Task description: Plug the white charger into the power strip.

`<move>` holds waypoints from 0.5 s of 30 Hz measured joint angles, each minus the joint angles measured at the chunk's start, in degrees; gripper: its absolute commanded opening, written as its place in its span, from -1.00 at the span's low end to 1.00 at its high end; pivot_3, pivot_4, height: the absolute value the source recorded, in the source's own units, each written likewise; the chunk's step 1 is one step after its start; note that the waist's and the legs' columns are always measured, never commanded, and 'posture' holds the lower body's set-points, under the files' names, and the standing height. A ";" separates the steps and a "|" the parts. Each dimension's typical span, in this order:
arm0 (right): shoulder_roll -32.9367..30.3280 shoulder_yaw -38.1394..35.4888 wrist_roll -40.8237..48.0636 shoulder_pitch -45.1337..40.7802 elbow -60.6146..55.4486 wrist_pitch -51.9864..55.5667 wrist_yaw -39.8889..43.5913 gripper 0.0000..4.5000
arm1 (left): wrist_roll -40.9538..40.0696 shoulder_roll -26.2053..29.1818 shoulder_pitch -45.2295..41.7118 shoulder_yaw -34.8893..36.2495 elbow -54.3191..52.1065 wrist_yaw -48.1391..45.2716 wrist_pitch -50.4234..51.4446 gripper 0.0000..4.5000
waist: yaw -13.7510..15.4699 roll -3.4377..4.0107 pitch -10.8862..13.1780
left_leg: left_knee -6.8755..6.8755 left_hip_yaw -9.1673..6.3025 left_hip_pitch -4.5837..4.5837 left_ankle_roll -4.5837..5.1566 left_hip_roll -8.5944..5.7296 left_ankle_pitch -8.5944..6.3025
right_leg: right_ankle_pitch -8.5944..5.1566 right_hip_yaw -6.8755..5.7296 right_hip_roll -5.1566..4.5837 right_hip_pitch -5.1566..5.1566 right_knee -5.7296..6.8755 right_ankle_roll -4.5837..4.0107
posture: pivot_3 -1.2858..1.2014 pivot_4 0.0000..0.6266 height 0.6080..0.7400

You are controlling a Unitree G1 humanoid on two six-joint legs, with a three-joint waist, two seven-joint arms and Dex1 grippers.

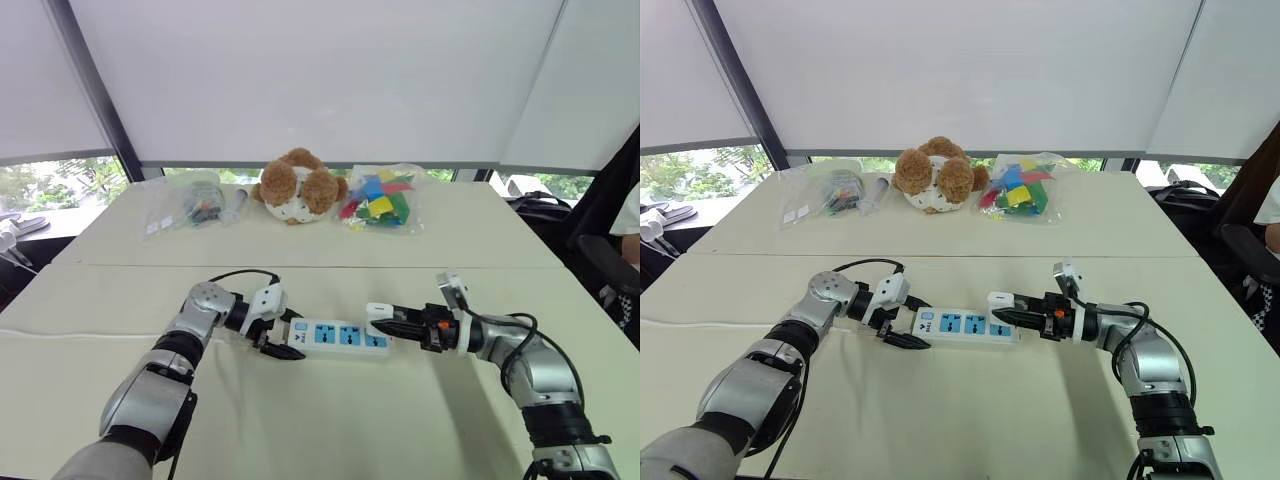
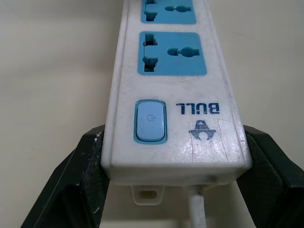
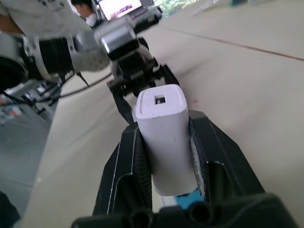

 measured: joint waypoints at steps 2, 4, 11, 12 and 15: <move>0.07 0.22 0.03 -0.01 0.97 -1.56 -0.31 -0.68 | 0.00 -0.02 0.01 0.01 0.05 -0.07 -0.09 0.35 | 0.04 0.00 0.00 | 0.00 -0.01 0.00 0.00 0.00 0.00 | 0.00 0.00 0.00 0.00 0.00 0.00 | 0.03 -0.52 0.98; 0.14 0.63 0.07 -0.14 2.03 -2.78 -0.64 -0.68 | 0.00 -0.01 0.01 0.02 0.05 -0.20 -0.11 0.35 | 0.03 0.00 0.00 | 0.00 -0.01 0.01 0.00 0.00 0.00 | 0.00 0.00 0.00 0.01 0.00 0.00 | 0.03 -0.52 0.98; 0.47 1.92 -0.11 -3.02 8.81 -7.72 0.09 -0.68 | -0.01 0.06 0.17 0.18 -0.02 -1.35 0.14 0.35 | 0.04 0.00 0.00 | -0.01 -0.01 0.01 0.00 0.01 0.00 | 0.00 0.00 0.01 0.01 0.00 0.00 | 0.03 -0.52 0.98; 0.48 2.00 -0.12 -3.31 9.48 -8.29 0.34 -0.68 | -0.01 0.07 0.21 0.23 -0.09 -1.39 0.16 0.35 | 0.04 0.00 0.00 | -0.01 -0.01 0.01 0.00 0.01 0.00 | 0.00 0.00 0.01 0.01 0.00 0.00 | 0.03 -0.52 0.98; 0.47 2.34 -0.06 -3.91 10.72 -9.39 0.99 -0.68 | -0.01 0.24 0.36 0.36 -0.24 -1.61 0.17 0.35 | -0.01 0.00 0.00 | -0.02 -0.01 0.02 0.00 0.01 0.00 | 0.00 0.00 0.01 0.01 0.00 0.00 | 0.03 -0.52 0.98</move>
